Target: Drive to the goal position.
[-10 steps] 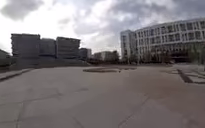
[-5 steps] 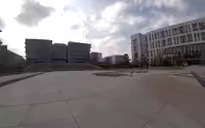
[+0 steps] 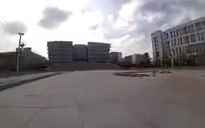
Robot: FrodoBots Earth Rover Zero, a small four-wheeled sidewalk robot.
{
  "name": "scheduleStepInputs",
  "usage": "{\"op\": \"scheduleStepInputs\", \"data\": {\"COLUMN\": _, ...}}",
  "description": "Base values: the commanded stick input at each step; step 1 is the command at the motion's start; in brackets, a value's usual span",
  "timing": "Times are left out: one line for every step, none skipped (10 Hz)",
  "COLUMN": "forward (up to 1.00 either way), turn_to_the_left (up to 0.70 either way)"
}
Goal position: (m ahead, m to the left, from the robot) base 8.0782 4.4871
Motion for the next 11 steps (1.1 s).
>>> {"op": "scheduleStepInputs", "data": {"forward": 1.0, "turn_to_the_left": 0.42}}
{"op": "scheduleStepInputs", "data": {"forward": 1.0, "turn_to_the_left": 0.42}}
{"op": "scheduleStepInputs", "data": {"forward": 1.0, "turn_to_the_left": 0.42}}
{"op": "scheduleStepInputs", "data": {"forward": 1.0, "turn_to_the_left": 0.4}}
{"op": "scheduleStepInputs", "data": {"forward": 1.0, "turn_to_the_left": 0.15}}
{"op": "scheduleStepInputs", "data": {"forward": 1.0, "turn_to_the_left": 0.02}}
{"op": "scheduleStepInputs", "data": {"forward": 1.0, "turn_to_the_left": 0.02}}
{"op": "scheduleStepInputs", "data": {"forward": 1.0, "turn_to_the_left": 0.02}}
{"op": "scheduleStepInputs", "data": {"forward": 1.0, "turn_to_the_left": 0.02}}
{"op": "scheduleStepInputs", "data": {"forward": 1.0, "turn_to_the_left": 0.02}}
{"op": "scheduleStepInputs", "data": {"forward": 1.0, "turn_to_the_left": 0.02}}
